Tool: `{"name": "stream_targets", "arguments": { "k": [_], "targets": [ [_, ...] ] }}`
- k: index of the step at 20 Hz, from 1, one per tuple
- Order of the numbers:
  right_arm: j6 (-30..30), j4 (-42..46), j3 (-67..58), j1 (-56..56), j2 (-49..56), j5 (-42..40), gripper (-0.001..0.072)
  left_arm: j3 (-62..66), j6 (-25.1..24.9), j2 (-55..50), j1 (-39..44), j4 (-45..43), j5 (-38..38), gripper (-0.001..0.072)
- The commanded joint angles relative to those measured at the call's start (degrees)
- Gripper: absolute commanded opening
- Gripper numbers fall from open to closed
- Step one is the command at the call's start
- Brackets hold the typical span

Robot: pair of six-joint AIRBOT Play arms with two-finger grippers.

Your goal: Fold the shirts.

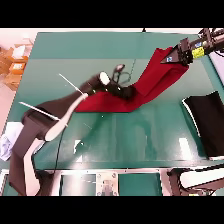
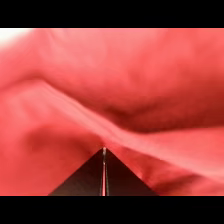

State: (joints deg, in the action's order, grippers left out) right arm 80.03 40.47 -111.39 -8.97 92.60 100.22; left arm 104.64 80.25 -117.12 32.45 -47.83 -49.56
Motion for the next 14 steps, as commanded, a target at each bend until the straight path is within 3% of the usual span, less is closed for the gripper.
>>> {"name": "stream_targets", "arguments": {
  "k": [1,3,5,8,13,14],
  "targets": [
    [2.7,-0.9,-0.3,2.7,-0.1,-1.2,0.0022,9.0,0.4,2.8,-6.5,-10.4,-20.6,0.002],
    [4.8,-0.9,-0.2,6.2,0.0,-3.4,0.0021,14.6,0.3,6.1,-11.7,-20.7,-33.7,0.002],
    [5.5,-0.9,0.0,11.4,0.1,-7.4,0.0022,14.3,0.3,11.6,-16.9,-30.1,-39.4,0.002],
    [7.4,-0.8,0.5,21.6,2.3,-16.9,0.0022,14.2,0.6,18.5,-24.3,-37.7,-41.3,0.0021],
    [8.0,-0.9,0.5,39.7,14.6,-37.2,0.0031,14.2,0.7,23.3,-31.6,-37.7,-41.4,0.0021],
    [8.0,-1.0,0.5,43.4,18.1,-43.0,0.0115,14.0,0.7,23.3,-32.3,-37.6,-41.6,0.0021]
  ]
}}
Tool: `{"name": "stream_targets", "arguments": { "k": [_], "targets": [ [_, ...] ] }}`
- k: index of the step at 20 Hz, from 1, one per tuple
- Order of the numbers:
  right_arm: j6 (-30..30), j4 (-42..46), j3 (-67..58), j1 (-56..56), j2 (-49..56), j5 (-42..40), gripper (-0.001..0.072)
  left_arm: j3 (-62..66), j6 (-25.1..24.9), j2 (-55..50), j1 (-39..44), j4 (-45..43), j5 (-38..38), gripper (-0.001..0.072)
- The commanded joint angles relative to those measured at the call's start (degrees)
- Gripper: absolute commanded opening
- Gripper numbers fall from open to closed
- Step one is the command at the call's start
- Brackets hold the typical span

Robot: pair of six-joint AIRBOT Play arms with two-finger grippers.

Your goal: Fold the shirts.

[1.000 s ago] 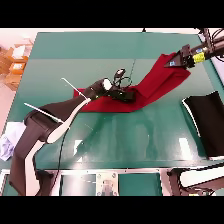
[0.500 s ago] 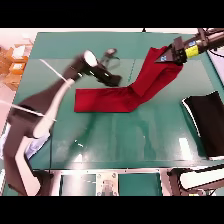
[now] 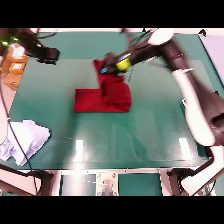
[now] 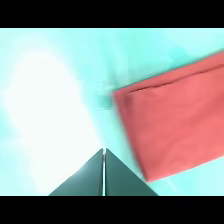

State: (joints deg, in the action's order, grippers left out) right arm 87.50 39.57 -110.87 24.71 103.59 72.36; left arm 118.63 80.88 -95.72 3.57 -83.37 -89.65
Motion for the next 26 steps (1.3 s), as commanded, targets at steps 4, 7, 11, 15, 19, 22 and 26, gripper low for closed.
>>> {"name": "stream_targets", "arguments": {
  "k": [4,7,11,15,19,22,26],
  "targets": [
    [0.6,0.0,0.0,16.2,14.8,-25.2,0.0447,-3.8,-1.5,1.9,-3.7,-1.8,-1.4,0.0021],
    [0.4,0.0,-1.7,8.0,12.5,-14.2,0.0447,-4.6,-2.0,1.9,-3.7,-1.8,-1.5,0.0021],
    [2.6,1.1,-1.8,-8.1,7.9,2.3,0.0447,-4.6,-2.0,1.9,-3.7,-1.8,-1.3,0.0021],
    [6.9,12.8,1.1,-19.4,6.6,13.7,0.0448,-4.6,-1.9,1.9,-3.7,-1.8,-1.3,0.0021],
    [6.6,13.0,12.4,-23.1,6.7,10.6,0.0569,-4.6,-1.9,1.9,-3.7,-1.8,-1.4,0.0021],
    [3.8,9.5,21.0,-21.9,6.7,4.5,0.0586,-4.6,-1.9,1.9,-3.7,-1.7,-1.4,0.0021],
    [-1.6,-0.6,27.9,-17.2,6.8,-5.0,0.0586,-4.6,-1.2,1.9,-3.7,-1.5,-1.7,0.0021]
  ]
}}
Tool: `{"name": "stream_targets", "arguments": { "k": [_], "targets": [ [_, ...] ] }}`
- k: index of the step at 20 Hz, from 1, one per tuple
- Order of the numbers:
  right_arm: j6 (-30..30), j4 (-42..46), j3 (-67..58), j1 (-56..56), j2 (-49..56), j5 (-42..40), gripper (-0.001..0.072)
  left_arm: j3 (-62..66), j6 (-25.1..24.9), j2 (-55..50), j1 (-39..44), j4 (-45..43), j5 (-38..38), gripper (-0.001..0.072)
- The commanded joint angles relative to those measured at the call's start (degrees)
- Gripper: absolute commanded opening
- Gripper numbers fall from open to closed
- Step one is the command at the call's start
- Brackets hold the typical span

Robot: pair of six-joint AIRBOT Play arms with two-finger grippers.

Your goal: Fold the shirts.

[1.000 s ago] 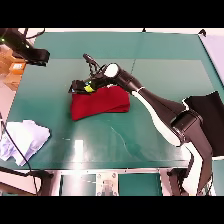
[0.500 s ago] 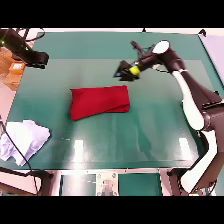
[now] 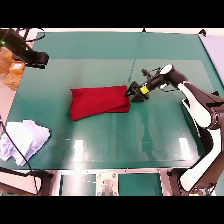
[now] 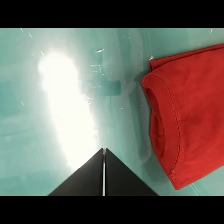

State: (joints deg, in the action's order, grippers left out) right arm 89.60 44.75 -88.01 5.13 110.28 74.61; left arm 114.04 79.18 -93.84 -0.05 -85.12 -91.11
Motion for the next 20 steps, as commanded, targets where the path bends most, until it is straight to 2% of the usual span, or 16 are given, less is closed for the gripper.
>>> {"name": "stream_targets", "arguments": {
  "k": [1,2,3,4,5,8,12,16,20],
  "targets": [
    [-4.7,-7.6,5.1,3.8,0.2,-8.7,0.0585,0.0,0.5,0.0,0.0,0.3,-0.4,0.0021],
    [-5.8,-9.9,5.0,5.1,0.2,-10.2,0.0584,0.0,0.9,0.0,0.0,0.3,-0.7,0.0021],
    [-6.7,-12.7,4.5,6.2,0.2,-11.2,0.0553,0.0,0.9,0.0,0.0,0.3,-1.1,0.0021],
    [-8.7,-15.5,3.7,6.8,0.2,-11.4,0.0265,0.0,0.9,0.0,0.0,0.3,-1.5,0.0021],
    [-10.2,-17.8,2.3,7.1,0.1,-11.0,0.0025,0.0,0.9,0.0,0.0,0.3,-1.7,0.0021],
    [-9.2,-18.6,-4.5,5.5,-2.2,-7.8,0.0021,0.0,0.9,0.0,0.0,0.3,-2.5,0.0021],
    [-6.4,-16.0,-11.0,-3.8,-12.0,-3.9,0.0021,-0.1,1.4,0.0,0.0,0.3,-2.6,0.0021],
    [-1.5,-12.7,-11.6,-19.7,-23.5,0.9,0.002,-0.1,1.4,0.0,0.0,0.3,-2.6,0.0021],
    [0.4,-11.5,-11.6,-38.9,-28.2,6.0,0.0021,-0.1,1.4,0.0,0.0,1.2,-2.6,0.0021]
  ]
}}
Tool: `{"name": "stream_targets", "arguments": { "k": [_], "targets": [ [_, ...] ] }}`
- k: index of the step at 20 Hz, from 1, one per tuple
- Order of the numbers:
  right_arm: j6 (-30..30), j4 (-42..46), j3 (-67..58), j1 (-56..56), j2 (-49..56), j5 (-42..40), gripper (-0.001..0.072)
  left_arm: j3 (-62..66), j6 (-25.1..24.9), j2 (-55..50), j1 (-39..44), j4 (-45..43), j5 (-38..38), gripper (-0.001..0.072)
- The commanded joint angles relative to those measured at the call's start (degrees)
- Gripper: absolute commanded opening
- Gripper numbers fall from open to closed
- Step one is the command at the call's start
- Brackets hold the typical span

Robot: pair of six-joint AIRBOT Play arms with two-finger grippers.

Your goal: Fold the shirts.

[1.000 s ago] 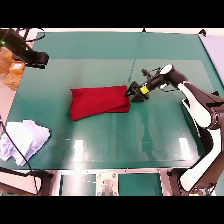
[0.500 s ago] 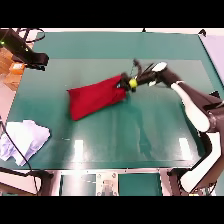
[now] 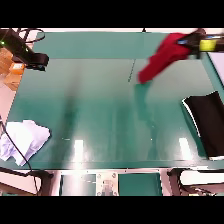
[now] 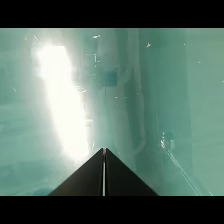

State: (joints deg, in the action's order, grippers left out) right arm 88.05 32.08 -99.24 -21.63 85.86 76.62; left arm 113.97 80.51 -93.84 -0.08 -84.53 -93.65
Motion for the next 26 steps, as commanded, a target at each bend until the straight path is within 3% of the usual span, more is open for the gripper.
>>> {"name": "stream_targets", "arguments": {
  "k": [1,4,7,11,14,19,22,23,25,26],
  "targets": [
    [2.4,1.2,-0.4,-16.4,-4.0,5.6,0.0021,0.0,0.0,0.0,0.0,1.0,0.0,0.0021],
    [3.4,4.1,-0.4,-28.0,-4.0,11.6,0.002,0.0,0.0,0.0,0.0,1.2,0.0,0.0021],
    [5.7,12.3,-0.3,-35.9,-5.6,16.1,0.0021,0.0,0.0,0.0,0.0,1.2,-0.1,0.0021],
    [6.5,20.8,-0.3,-41.9,-10.6,16.5,0.002,0.0,0.0,0.0,0.0,1.4,0.0,0.0021],
    [6.5,33.8,1.1,-42.4,-12.1,21.4,0.002,0.0,0.0,0.0,0.0,3.3,-0.1,0.0021],
    [11.9,53.1,16.3,-42.4,-15.7,24.5,0.002,0.0,0.0,0.0,0.0,5.1,-0.2,0.0021],
    [13.8,59.6,26.3,-42.5,-16.2,23.8,0.0022,0.0,-0.1,0.0,0.0,5.1,-0.1,0.0021],
    [13.8,60.3,28.6,-42.5,-16.1,22.7,0.0081,0.0,-0.3,0.0,0.0,5.1,-0.2,0.0021],
    [14.0,60.4,31.4,-42.5,-15.5,21.9,0.0514,0.0,-0.7,0.0,0.0,5.1,-0.3,0.0021],
    [14.0,60.5,31.6,-42.5,-15.1,22.5,0.0555,0.0,-0.7,0.0,0.0,5.1,-0.3,0.0021]
  ]
}}
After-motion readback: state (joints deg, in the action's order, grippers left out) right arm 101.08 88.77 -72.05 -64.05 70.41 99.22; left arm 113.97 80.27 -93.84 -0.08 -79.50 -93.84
